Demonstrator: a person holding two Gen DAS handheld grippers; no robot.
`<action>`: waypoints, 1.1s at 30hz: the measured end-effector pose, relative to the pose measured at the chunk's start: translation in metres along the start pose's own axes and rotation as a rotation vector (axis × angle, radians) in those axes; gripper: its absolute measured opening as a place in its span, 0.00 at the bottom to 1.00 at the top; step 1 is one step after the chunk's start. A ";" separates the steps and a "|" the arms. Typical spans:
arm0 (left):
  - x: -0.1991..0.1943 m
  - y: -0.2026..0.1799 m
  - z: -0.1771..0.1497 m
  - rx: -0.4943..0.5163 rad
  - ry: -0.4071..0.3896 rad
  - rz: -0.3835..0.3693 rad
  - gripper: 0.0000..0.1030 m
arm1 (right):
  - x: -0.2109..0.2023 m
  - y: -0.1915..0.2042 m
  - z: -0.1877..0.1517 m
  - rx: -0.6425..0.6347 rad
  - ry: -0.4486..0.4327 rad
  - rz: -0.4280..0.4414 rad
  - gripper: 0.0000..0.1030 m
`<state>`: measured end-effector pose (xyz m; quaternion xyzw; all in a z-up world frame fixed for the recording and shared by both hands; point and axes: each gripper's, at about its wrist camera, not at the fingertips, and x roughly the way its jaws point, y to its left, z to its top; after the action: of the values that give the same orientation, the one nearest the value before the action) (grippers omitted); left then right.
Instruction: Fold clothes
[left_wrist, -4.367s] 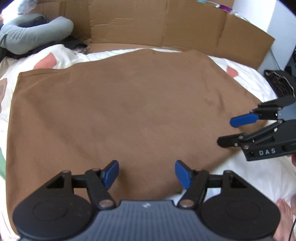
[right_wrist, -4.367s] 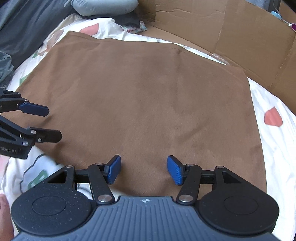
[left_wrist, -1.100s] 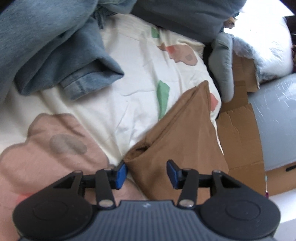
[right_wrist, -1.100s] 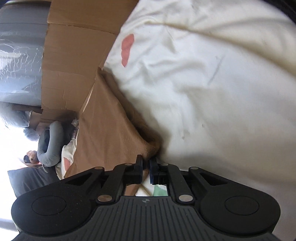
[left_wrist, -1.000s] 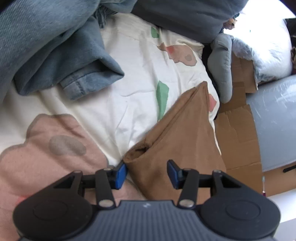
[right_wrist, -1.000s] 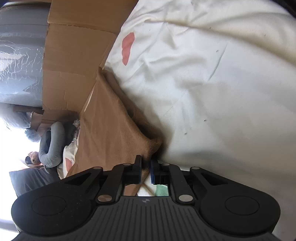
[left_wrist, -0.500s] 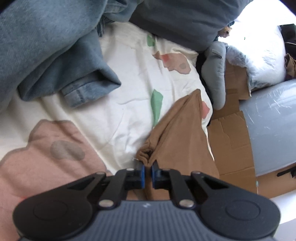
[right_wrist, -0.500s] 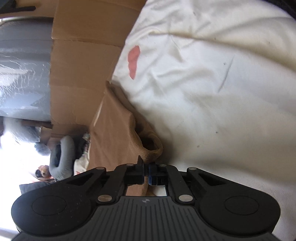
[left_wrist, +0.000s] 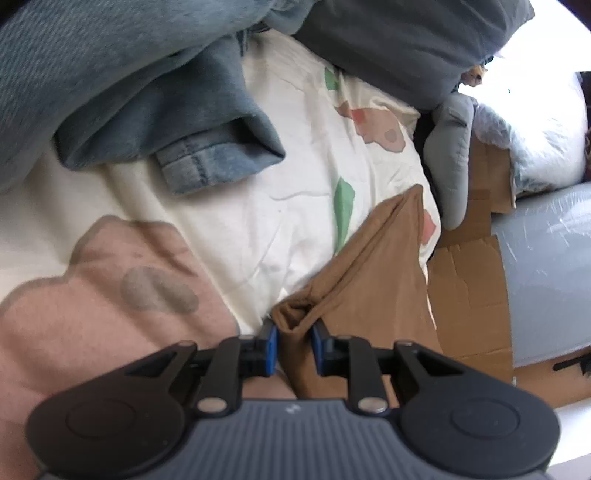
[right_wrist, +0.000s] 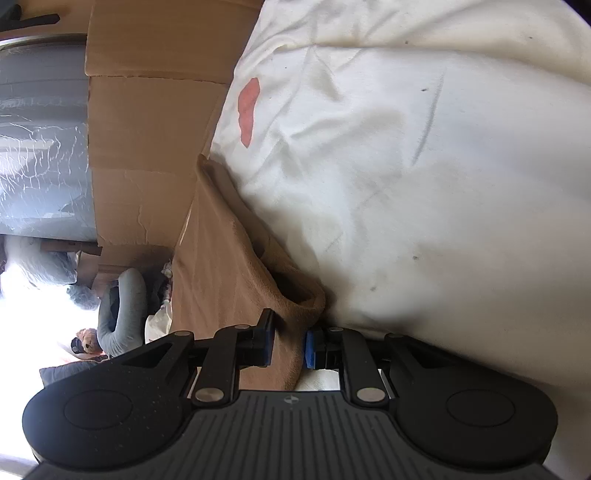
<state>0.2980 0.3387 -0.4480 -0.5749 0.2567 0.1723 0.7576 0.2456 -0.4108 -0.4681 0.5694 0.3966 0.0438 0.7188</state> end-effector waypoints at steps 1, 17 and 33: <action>0.000 0.000 0.000 -0.003 -0.002 -0.001 0.20 | 0.001 0.000 0.000 0.002 -0.002 0.003 0.21; -0.027 -0.022 0.006 -0.026 -0.012 0.036 0.05 | -0.026 0.042 0.013 -0.049 -0.060 -0.043 0.01; -0.071 -0.034 -0.012 0.005 0.069 0.106 0.05 | -0.082 0.047 0.010 -0.083 -0.050 -0.111 0.01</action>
<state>0.2567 0.3204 -0.3822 -0.5640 0.3132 0.1917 0.7397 0.2141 -0.4451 -0.3852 0.5172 0.4072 0.0060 0.7528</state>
